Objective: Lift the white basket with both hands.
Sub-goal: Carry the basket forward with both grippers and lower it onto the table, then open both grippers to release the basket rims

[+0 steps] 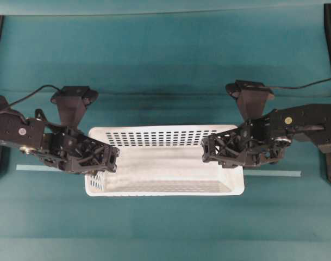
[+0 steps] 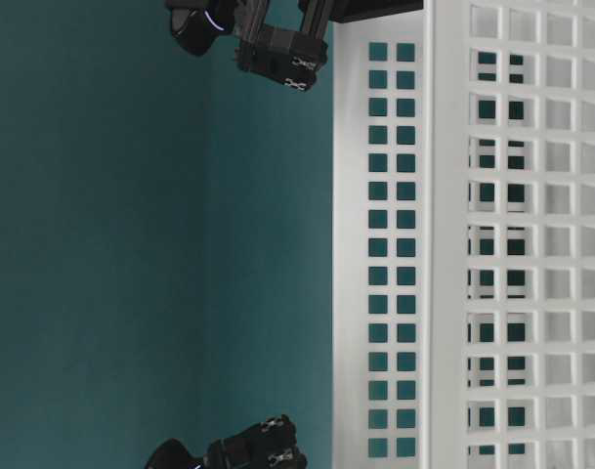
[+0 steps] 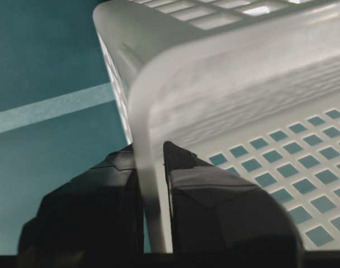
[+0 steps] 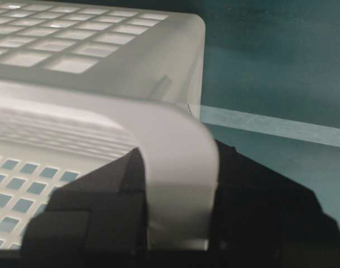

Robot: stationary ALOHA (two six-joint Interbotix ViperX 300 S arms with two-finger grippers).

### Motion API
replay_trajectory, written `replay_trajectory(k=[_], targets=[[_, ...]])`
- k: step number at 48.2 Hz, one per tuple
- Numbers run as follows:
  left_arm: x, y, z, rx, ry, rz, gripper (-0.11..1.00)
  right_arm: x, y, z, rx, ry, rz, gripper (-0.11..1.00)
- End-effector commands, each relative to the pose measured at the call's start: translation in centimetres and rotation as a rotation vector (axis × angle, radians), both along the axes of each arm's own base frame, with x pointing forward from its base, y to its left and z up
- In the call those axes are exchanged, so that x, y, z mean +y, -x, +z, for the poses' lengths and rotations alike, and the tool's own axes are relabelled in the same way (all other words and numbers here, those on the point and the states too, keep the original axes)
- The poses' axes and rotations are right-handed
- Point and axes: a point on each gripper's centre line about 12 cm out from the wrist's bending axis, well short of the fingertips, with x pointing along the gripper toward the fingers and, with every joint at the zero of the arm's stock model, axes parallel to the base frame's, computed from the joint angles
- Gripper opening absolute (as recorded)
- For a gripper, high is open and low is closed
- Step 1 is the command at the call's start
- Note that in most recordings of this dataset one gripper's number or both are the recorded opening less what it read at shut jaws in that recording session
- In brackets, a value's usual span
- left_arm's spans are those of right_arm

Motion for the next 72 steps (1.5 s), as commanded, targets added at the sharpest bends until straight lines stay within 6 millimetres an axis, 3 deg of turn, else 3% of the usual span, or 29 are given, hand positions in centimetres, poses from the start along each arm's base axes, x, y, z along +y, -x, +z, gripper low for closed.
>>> replay_trajectory(k=[1, 13, 19, 23, 28, 32, 36, 51, 64, 72], targets=[[0.4, 0.4, -0.4, 0.013, -0.025, -0.027, 0.03, 0.6, 0.3, -1.0, 0.030, 0.003, 0.024, 0.18], [0.5, -0.1, -0.2, -0.029, -0.038, -0.058, 0.03, 0.5, 0.0, -0.8, -0.003, 0.004, 0.019, 0.19], [0.6, -0.3, 0.0, -0.049, -0.044, -0.067, 0.09, 0.5, -0.1, -0.8, -0.014, 0.005, 0.015, 0.38], [0.7, -0.2, -0.1, -0.047, -0.045, -0.065, 0.22, 0.3, -0.1, -0.8, -0.014, 0.006, 0.011, 0.60], [0.8, -0.3, 0.2, -0.055, -0.044, -0.060, 0.49, -0.1, -0.1, -0.8, -0.009, 0.010, 0.003, 0.85], [0.7, -0.2, 0.2, -0.058, -0.041, -0.057, 0.75, -0.6, -0.1, -0.7, -0.017, 0.022, 0.002, 0.93], [0.7, -0.2, 0.3, -0.059, -0.042, -0.059, 0.93, -0.8, -0.1, -0.7, -0.015, 0.028, 0.003, 0.93], [0.6, -0.1, 1.5, -0.093, -0.040, -0.061, 0.91, -0.8, 0.1, 0.2, -0.019, 0.026, 0.003, 0.93], [0.6, 0.8, 4.4, -0.158, -0.044, -0.067, 0.91, -1.0, 1.0, 3.9, -0.064, 0.028, 0.007, 0.93], [0.6, 2.1, 7.6, -0.261, -0.049, -0.076, 0.91, -1.2, 1.7, 7.8, -0.192, 0.059, 0.036, 0.93]])
